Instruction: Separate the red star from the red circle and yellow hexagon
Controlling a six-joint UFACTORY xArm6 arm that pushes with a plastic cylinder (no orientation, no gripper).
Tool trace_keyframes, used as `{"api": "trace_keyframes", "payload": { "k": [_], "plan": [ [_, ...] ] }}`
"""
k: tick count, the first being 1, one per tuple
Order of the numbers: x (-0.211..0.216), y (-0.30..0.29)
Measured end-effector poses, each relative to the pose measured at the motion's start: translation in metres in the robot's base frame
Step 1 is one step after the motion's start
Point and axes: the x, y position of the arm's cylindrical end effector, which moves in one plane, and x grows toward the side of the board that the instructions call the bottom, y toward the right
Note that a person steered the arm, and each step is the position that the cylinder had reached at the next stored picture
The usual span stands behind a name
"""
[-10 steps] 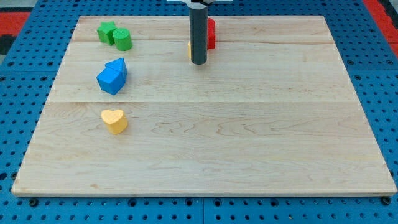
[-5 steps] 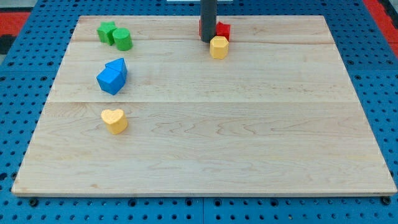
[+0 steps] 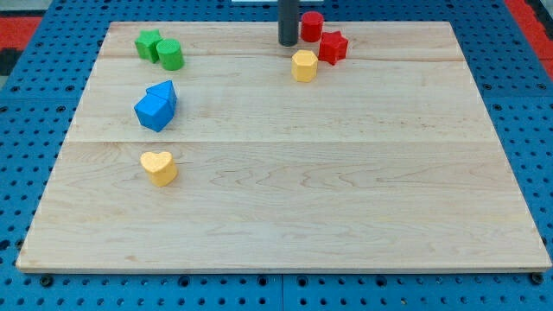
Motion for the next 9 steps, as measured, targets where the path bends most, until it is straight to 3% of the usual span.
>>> {"api": "trace_keyframes", "payload": {
  "k": [1,4,5,7,9],
  "plan": [
    [0.015,0.002],
    [0.018,0.098],
    [0.043,0.087],
    [0.003,0.15],
    [0.099,0.032]
  ]
}}
